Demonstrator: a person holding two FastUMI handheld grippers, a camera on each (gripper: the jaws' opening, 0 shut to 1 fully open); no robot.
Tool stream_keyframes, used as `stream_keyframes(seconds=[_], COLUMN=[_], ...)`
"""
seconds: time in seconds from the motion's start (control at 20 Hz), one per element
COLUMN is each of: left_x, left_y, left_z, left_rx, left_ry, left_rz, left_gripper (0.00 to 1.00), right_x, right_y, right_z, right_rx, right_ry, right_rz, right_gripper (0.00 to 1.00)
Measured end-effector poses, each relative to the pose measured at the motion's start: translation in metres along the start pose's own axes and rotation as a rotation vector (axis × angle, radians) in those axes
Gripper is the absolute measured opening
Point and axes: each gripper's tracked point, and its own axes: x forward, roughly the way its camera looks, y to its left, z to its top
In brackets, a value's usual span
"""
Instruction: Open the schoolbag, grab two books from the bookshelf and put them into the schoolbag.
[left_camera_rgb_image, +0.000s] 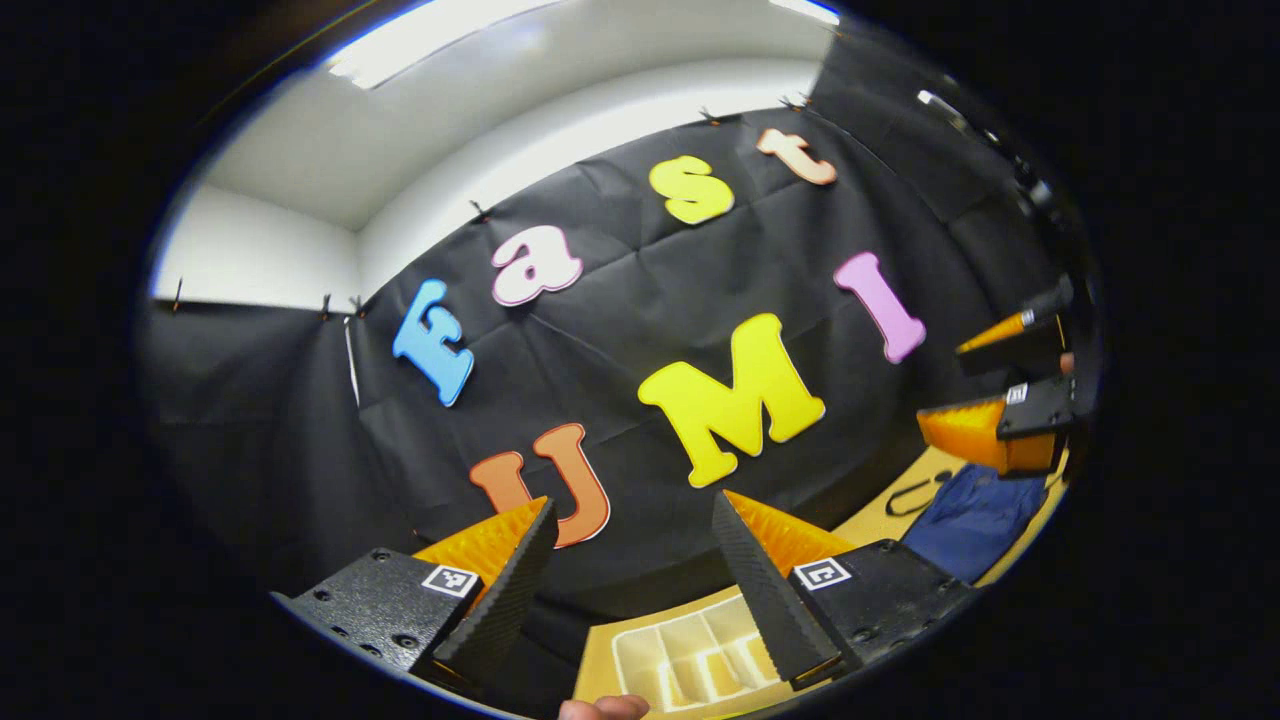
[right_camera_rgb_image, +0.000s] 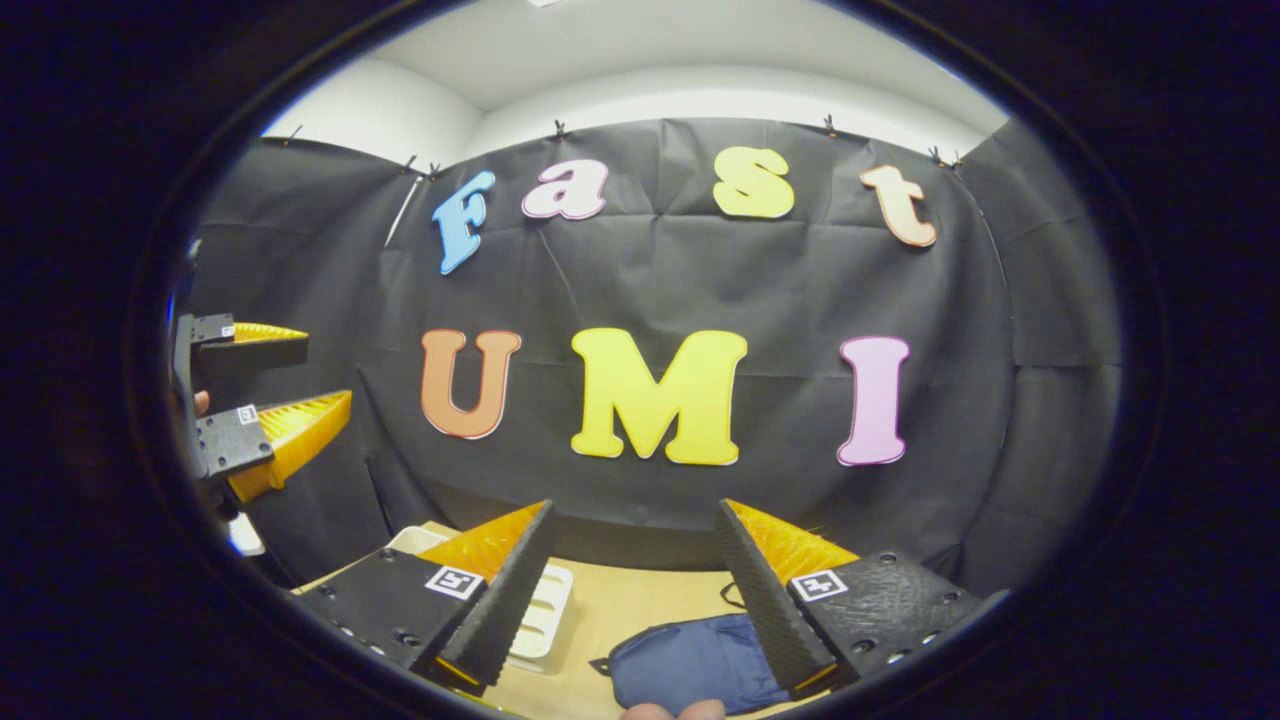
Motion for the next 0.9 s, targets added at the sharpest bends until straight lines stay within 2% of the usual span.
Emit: stream_keyframes(seconds=[0.05,0.1,0.15,0.2,0.25,0.3,0.35,0.4,0.5,0.6,0.7,0.9], left_x=[0.001,0.0,-0.002,-0.005,-0.011,-0.014,-0.013,-0.008,-0.005,-0.007,-0.007,-0.003], left_y=[-0.004,-0.016,-0.025,-0.029,-0.039,-0.05,-0.051,-0.04,-0.029,-0.03,-0.023,-0.017], left_z=[-0.005,-0.012,-0.016,-0.016,-0.021,-0.027,-0.031,-0.032,-0.033,-0.035,-0.031,-0.018], left_rx=[0.075,0.147,0.226,0.282,0.301,0.296,0.284,0.265,0.15,-0.045,-0.279,-0.521], left_ry=[0.015,0.035,0.035,0.031,0.043,0.042,0.056,0.057,0.063,0.07,0.051,0.014], left_rz=[-0.028,-0.089,-0.136,-0.148,-0.192,-0.245,-0.246,-0.208,-0.14,-0.093,-0.014,0.06], left_gripper=[0.98,0.95,0.98,0.98,0.95,0.95,0.98,0.98,0.98,0.96,0.98,0.98], right_x=[-0.001,-0.001,-0.003,-0.004,-0.006,-0.012,-0.011,-0.012,-0.009,-0.009,-0.011,-0.022], right_y=[-0.002,-0.004,-0.005,-0.004,-0.003,-0.004,-0.004,-0.002,-0.003,-0.004,-0.007,-0.022], right_z=[-0.001,-0.002,-0.007,-0.011,-0.013,-0.014,-0.019,-0.02,-0.017,-0.011,-0.005,0.016], right_rx=[-0.006,-0.011,-0.014,-0.012,-0.014,-0.016,-0.012,-0.006,-0.007,-0.012,0.003,0.026], right_ry=[-0.009,-0.012,0.001,0.009,0.011,0.011,0.013,0.013,-0.015,-0.052,-0.08,-0.173], right_rz=[-0.005,-0.011,-0.011,-0.005,-0.006,-0.008,-0.008,-0.004,-0.009,-0.019,-0.041,-0.092], right_gripper=[0.99,0.99,0.99,0.99,0.95,0.99,0.99,0.99,0.99,0.98,0.98,0.95])
